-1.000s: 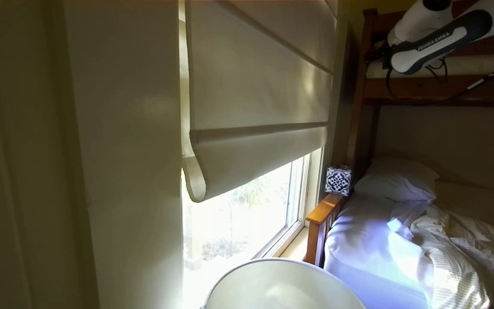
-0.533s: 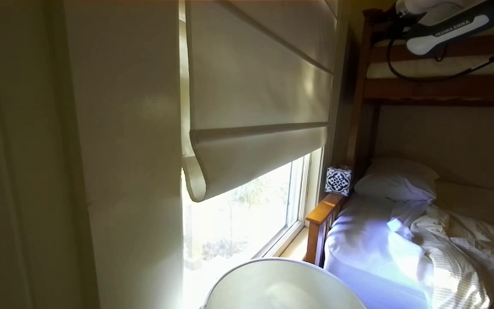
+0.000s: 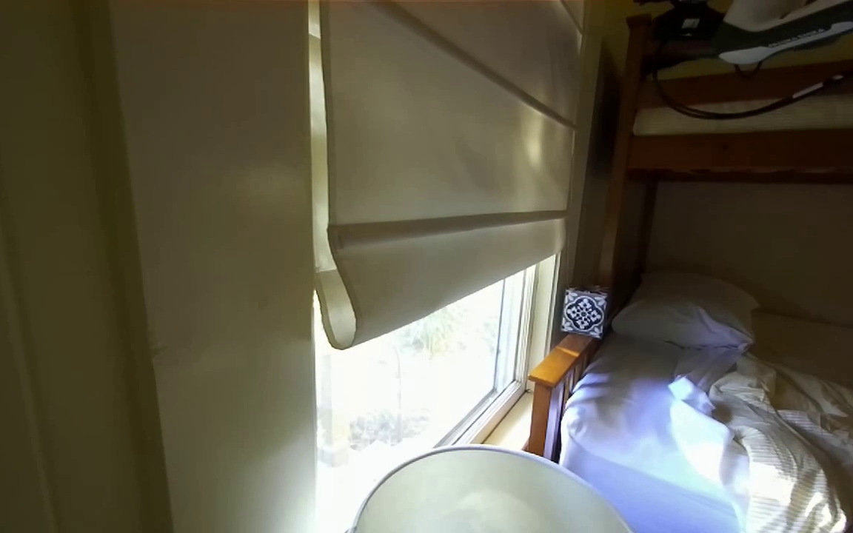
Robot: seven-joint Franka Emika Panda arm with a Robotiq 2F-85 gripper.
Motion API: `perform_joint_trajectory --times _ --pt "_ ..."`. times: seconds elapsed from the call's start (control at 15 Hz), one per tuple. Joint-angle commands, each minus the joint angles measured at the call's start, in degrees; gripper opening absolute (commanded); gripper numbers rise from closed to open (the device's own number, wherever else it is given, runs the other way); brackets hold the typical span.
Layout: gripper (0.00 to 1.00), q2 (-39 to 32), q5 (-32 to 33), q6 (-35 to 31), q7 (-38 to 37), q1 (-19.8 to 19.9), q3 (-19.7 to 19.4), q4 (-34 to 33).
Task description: Lift up the curtain railing
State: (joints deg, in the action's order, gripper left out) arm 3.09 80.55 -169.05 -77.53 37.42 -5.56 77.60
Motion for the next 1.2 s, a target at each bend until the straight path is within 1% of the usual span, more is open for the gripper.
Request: perform_joint_trajectory --times 0.0,0.07,0.2,0.33,0.53,0.67,0.73,0.87,1.0,1.13 --pt "1.00 1.01 12.65 8.02 -2.23 -2.73 4.53 1.56" --pt "1.00 1.10 12.84 9.67 -0.36 -3.27 5.34 2.95" --pt "1.00 0.99 10.42 11.74 4.30 -3.84 6.07 5.31" --pt "1.00 0.86 4.92 9.43 11.24 -3.88 5.65 8.11" --pt "1.00 0.68 -1.71 8.83 16.99 -3.64 5.06 10.04" --pt "1.00 1.16 -5.03 8.26 18.50 -3.27 4.31 10.32" --pt "1.00 -0.21 -1.54 9.74 15.70 -3.74 5.00 9.06" --pt "1.00 -0.01 -2.91 9.39 16.66 -3.60 4.47 9.10" --pt "1.00 -2.35 -4.85 7.54 15.20 -3.45 4.03 6.63" --pt "1.00 -5.15 -4.04 5.06 12.91 -3.05 3.61 3.12"
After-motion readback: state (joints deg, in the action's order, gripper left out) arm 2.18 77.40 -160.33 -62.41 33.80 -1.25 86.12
